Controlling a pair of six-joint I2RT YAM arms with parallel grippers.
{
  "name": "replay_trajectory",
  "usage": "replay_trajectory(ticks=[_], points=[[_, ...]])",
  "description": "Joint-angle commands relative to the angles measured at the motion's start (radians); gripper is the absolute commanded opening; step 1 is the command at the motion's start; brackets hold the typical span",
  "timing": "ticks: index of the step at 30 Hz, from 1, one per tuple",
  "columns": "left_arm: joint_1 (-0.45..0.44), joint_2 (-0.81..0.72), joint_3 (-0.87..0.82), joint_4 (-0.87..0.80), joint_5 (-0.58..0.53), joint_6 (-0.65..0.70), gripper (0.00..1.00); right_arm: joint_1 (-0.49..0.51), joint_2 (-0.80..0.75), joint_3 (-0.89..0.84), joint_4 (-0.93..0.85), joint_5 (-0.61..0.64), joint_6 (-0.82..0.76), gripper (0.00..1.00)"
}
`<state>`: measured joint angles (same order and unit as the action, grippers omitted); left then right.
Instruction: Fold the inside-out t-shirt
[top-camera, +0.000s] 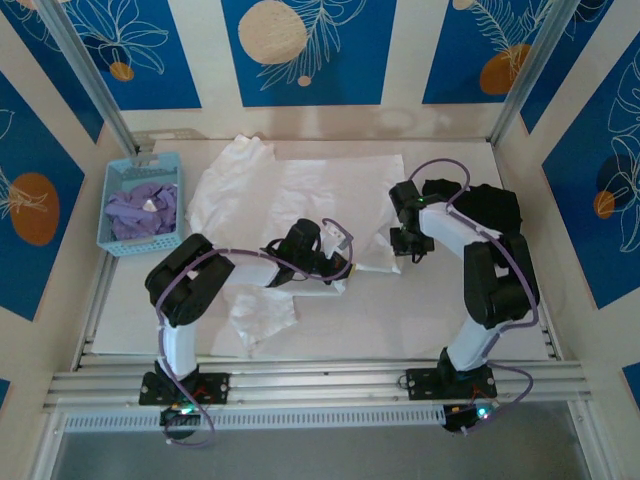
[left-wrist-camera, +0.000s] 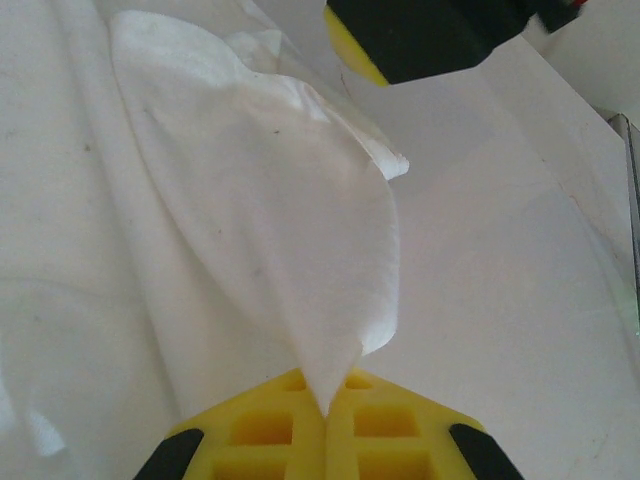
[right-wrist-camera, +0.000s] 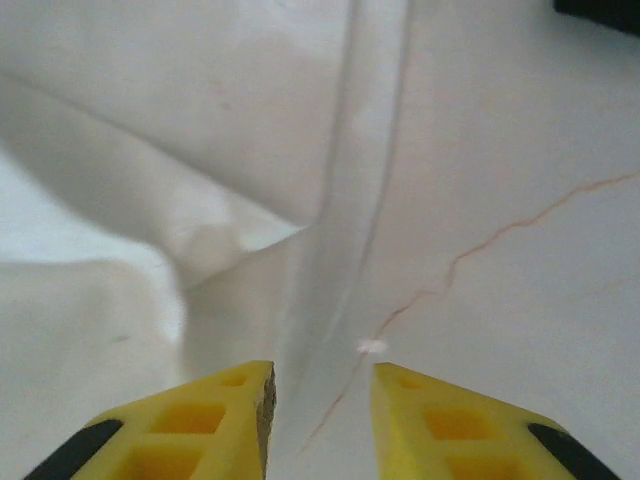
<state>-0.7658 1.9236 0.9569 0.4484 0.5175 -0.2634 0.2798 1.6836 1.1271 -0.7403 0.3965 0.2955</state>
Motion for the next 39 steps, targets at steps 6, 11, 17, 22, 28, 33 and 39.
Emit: replay_trajectory(ticks=[6,11,17,22,28,33,39], points=[[0.01,0.009,-0.004,0.009,0.03,0.003,0.0,0.027,0.021,-0.006,0.059,-0.174,0.013,0.41],[0.011,0.008,-0.005,0.01,0.032,0.003,0.0,0.008,0.066,0.009,0.07,-0.165,0.003,0.28],[0.011,0.008,-0.007,0.019,0.032,-0.001,0.0,-0.026,0.073,-0.005,0.071,-0.184,-0.003,0.21],[0.01,0.011,-0.01,0.021,0.032,0.001,0.0,-0.042,0.064,-0.03,0.076,-0.224,0.003,0.19],[0.011,0.012,-0.01,0.021,0.03,0.0,0.0,-0.045,0.057,-0.07,0.089,-0.267,0.016,0.21],[0.01,0.019,-0.005,0.019,0.03,-0.001,0.0,-0.054,0.029,-0.084,0.103,-0.272,0.018,0.13],[0.01,0.053,0.048,-0.032,-0.001,-0.005,0.0,-0.141,-0.131,-0.094,0.113,-0.441,0.023,0.01]])
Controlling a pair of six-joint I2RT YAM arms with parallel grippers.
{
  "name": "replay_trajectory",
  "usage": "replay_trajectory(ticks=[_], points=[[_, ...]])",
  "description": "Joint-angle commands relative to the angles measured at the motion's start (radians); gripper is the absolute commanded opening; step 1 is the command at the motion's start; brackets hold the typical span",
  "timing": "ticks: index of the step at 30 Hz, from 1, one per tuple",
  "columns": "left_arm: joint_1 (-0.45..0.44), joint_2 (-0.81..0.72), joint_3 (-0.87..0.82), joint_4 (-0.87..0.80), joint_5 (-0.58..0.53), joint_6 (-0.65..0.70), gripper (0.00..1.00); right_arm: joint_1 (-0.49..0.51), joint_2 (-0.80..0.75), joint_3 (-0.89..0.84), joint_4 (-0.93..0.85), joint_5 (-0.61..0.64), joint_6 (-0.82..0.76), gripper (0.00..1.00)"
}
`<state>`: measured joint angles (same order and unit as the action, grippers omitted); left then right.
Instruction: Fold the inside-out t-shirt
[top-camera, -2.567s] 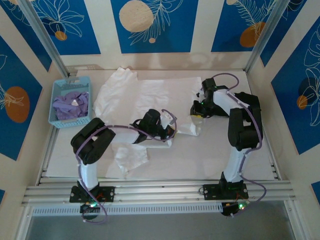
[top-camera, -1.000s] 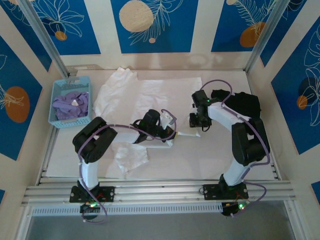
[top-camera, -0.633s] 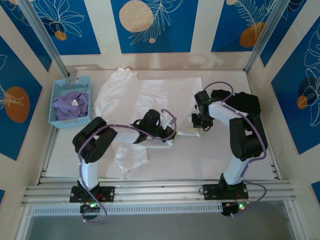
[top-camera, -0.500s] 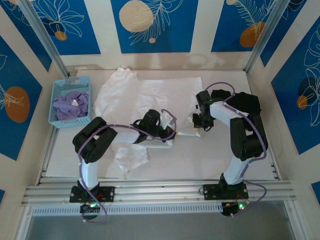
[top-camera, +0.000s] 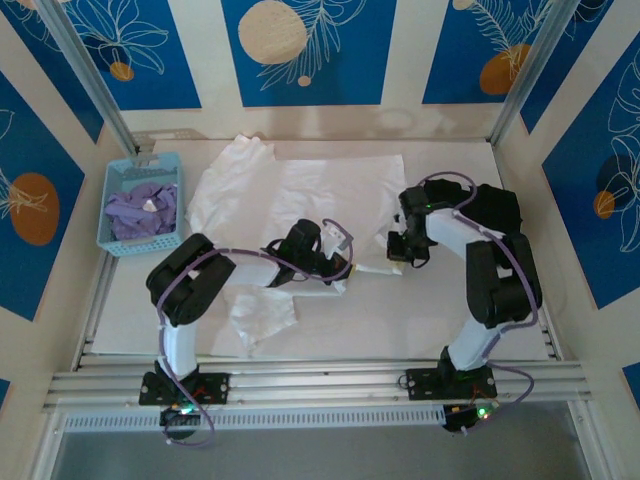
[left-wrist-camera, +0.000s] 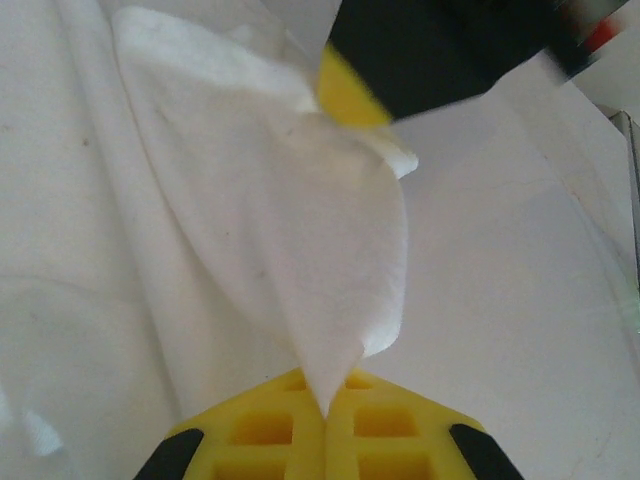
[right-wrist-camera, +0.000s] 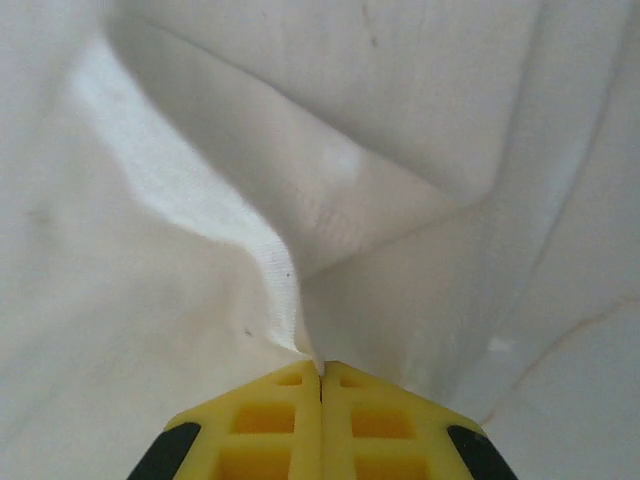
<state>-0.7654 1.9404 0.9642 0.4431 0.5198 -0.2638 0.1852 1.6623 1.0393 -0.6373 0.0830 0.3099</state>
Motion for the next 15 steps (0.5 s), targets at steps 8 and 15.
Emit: replay_trajectory(ticks=[8,15], points=[[0.005,0.105,0.238,-0.175,-0.075,-0.067,0.24,-0.291,-0.345,-0.094,0.165,-0.521,0.136,0.0],[0.076,-0.379,-0.144,-0.55,-0.459,-0.142,0.51,-0.332,-0.312,-0.107,0.197,-0.432,0.134,0.0]])
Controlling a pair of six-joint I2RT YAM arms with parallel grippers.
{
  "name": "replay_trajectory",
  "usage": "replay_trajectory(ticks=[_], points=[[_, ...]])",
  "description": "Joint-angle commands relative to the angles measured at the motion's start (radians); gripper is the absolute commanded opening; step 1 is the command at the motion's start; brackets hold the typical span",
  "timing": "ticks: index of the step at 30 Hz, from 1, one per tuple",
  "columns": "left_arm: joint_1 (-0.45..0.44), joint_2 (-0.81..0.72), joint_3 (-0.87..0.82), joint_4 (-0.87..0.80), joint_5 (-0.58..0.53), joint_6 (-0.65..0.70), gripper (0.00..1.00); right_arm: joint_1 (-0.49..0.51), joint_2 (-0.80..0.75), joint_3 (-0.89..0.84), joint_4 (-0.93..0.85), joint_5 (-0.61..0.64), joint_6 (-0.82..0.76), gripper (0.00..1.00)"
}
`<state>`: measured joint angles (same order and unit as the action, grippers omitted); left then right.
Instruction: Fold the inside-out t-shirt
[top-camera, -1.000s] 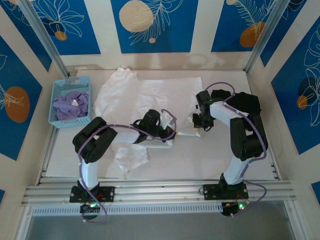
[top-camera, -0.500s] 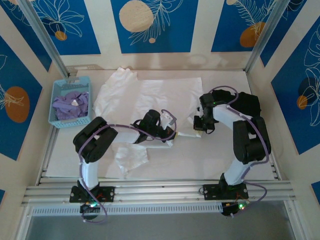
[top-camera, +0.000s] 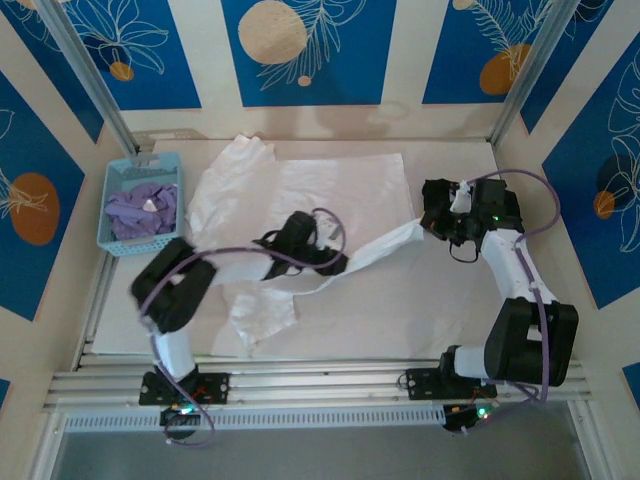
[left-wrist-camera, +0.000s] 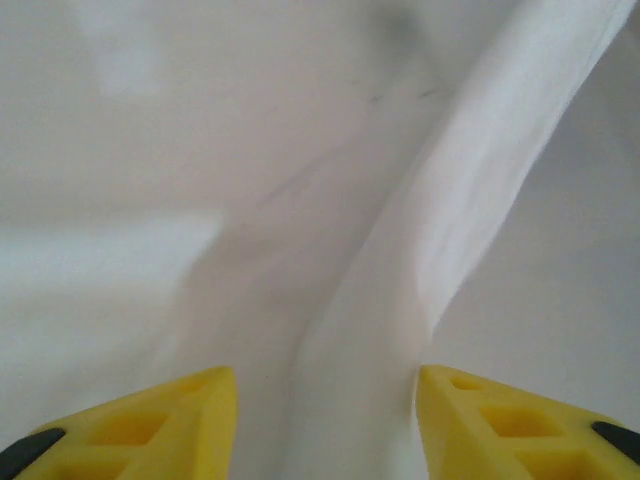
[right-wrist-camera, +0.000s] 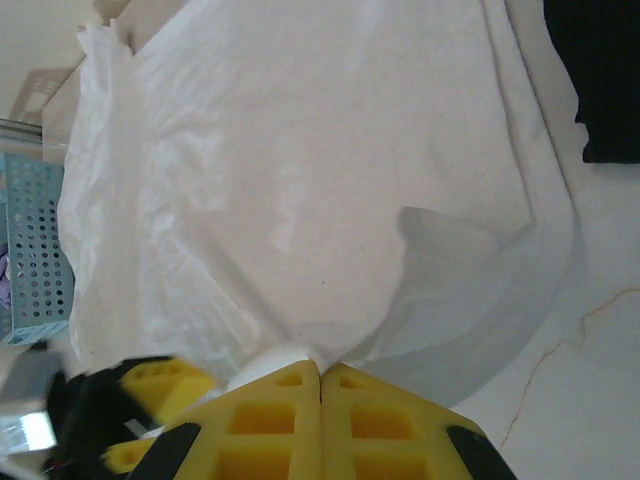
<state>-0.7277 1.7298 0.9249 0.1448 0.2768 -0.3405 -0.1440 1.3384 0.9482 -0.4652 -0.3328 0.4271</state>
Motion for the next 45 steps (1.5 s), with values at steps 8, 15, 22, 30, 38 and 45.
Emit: replay_trajectory(ticks=[8,15,22,30,38,45], points=[[-0.045,-0.68,-0.324,-0.804,-0.454,-0.393,0.55,0.024,0.032,-0.008,0.033,-0.007,0.002,0.0],[-0.196,-0.865,-0.437,-0.968,-0.443,-0.663,0.57,0.046,0.002,-0.01,0.028,0.003,-0.01,0.0],[-0.207,-0.805,-0.47,-0.83,-0.335,-0.545,0.6,0.081,-0.014,-0.019,0.026,0.023,-0.023,0.0],[-0.193,-0.488,-0.328,-0.449,-0.278,-0.353,0.29,0.098,-0.029,-0.014,0.012,0.039,-0.034,0.0],[-0.193,-0.159,0.049,-0.483,-0.316,-0.089,0.29,0.104,-0.055,-0.02,-0.002,0.068,-0.045,0.0],[-0.131,-0.049,0.195,-0.545,-0.374,0.001,0.4,0.11,-0.048,-0.019,-0.006,0.08,-0.048,0.0]])
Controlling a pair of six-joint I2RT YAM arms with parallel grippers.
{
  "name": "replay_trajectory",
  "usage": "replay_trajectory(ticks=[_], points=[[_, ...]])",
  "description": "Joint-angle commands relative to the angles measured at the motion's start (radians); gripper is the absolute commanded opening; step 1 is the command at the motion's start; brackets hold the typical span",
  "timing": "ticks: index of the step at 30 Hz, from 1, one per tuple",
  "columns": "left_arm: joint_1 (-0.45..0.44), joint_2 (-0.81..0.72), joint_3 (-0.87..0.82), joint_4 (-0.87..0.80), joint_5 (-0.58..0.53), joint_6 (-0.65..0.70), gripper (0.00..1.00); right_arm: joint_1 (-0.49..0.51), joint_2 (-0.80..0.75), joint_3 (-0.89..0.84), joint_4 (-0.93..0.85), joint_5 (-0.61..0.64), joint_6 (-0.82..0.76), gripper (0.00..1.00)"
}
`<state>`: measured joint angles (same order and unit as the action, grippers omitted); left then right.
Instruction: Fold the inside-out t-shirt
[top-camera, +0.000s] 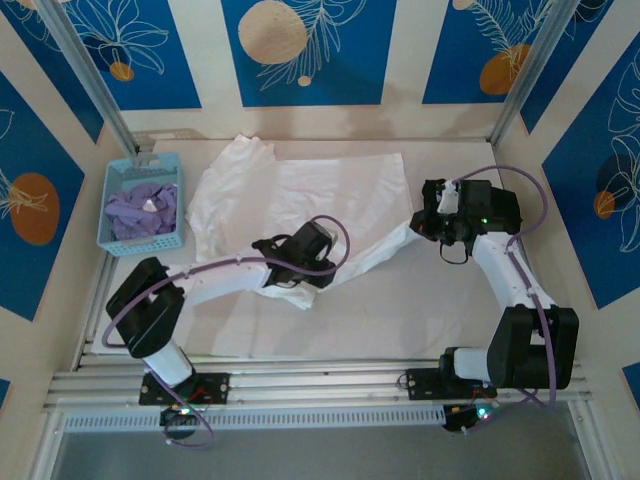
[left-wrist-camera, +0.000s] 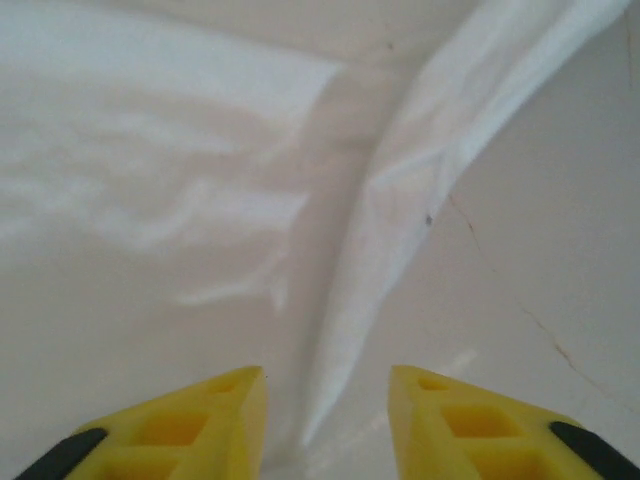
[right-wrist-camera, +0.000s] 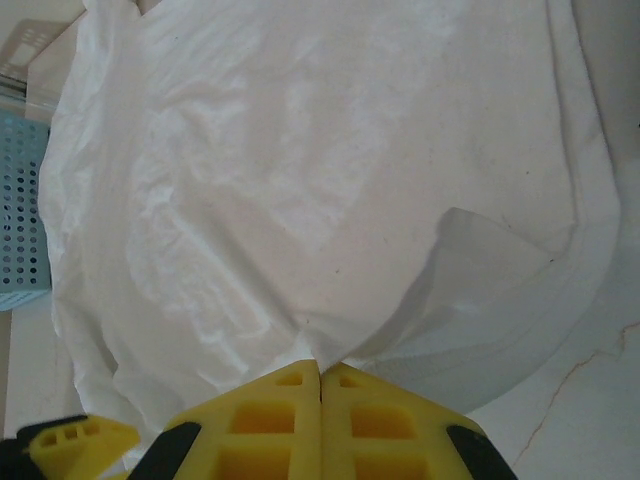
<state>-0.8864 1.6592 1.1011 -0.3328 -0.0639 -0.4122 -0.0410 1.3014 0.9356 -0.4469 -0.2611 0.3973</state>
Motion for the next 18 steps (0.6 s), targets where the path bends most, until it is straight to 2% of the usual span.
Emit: replay_trajectory(ticks=[1,7,9,14,18], points=[[0.026,0.008,0.011,-0.08,-0.032,0.073,0.43,0.007,-0.012,-0.008,-0.026,0.011,-0.021,0.0],[-0.005,-0.236,-0.245,-0.061,0.019,-0.071,0.49,0.018,-0.014,-0.006,-0.033,0.022,-0.026,0.0],[-0.023,-0.262,-0.288,-0.076,0.05,-0.109,0.5,0.021,-0.01,-0.004,-0.034,0.025,-0.028,0.0],[-0.081,-0.174,-0.303,-0.003,0.11,-0.156,0.55,0.029,0.002,-0.001,-0.033,0.028,-0.03,0.0],[-0.087,-0.092,-0.252,0.035,0.056,-0.15,0.56,0.035,0.005,0.003,-0.04,0.029,-0.035,0.0]])
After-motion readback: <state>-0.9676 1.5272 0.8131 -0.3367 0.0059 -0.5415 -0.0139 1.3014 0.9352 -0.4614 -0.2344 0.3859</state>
